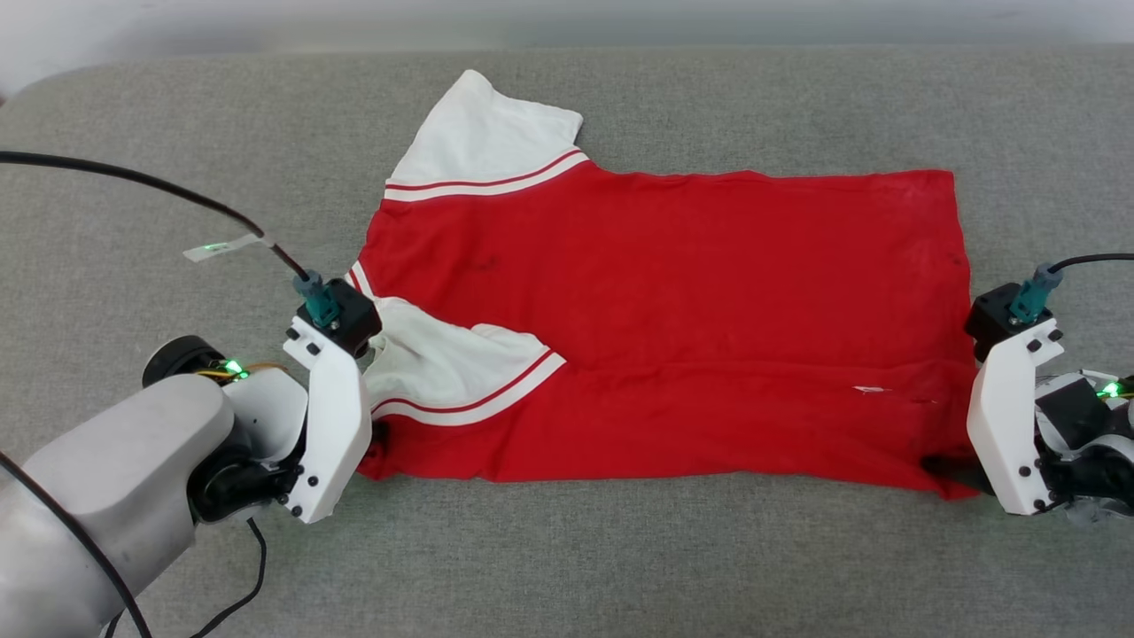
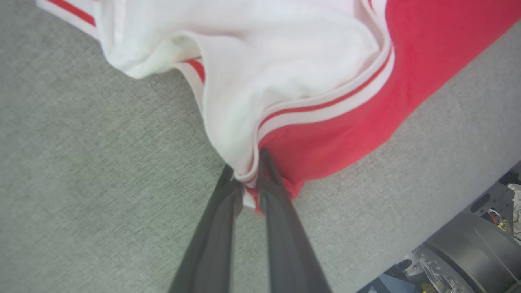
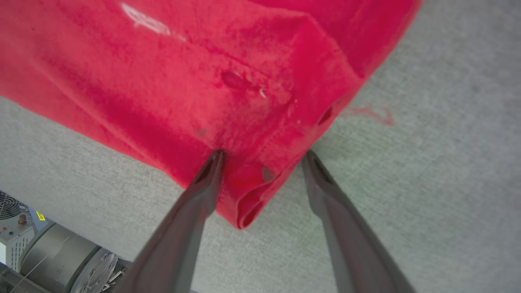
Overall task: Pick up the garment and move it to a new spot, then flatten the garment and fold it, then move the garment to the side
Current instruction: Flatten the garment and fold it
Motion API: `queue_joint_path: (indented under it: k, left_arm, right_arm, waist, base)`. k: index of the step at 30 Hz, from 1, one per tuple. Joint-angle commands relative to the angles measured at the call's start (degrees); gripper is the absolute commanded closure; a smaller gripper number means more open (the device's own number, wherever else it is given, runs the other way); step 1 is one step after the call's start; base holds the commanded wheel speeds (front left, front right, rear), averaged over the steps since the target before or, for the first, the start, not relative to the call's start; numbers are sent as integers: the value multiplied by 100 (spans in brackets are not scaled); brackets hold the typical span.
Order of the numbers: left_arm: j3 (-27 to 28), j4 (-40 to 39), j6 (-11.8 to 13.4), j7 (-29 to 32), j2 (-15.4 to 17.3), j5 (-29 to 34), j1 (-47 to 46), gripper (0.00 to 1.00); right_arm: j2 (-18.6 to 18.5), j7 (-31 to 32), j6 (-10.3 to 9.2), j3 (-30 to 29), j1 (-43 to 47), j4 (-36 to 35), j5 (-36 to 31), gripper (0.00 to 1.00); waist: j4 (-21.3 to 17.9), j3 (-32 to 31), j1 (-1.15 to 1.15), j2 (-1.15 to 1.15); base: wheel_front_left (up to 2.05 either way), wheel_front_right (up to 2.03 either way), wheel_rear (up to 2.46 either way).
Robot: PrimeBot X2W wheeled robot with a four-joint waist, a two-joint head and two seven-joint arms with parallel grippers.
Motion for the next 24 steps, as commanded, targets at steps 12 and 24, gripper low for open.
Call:
queue_joint_path:
  k: [12,24]
  left_arm:
    - [-5,-147,51,-181,385,-226,513,100]
    - [-106,-1191,351,-39,950,-363,1297,100]
  right_arm:
    - [-520,-555,-1,108,165,-634,249,100]
    - [-1299,-763,-2,-219,1340,-1506,674,100]
  waist:
    - [-133,-580,0,0]
    - [-144,-940,0,0]
  base:
    - [0,0,0]
    - [0,0,0]
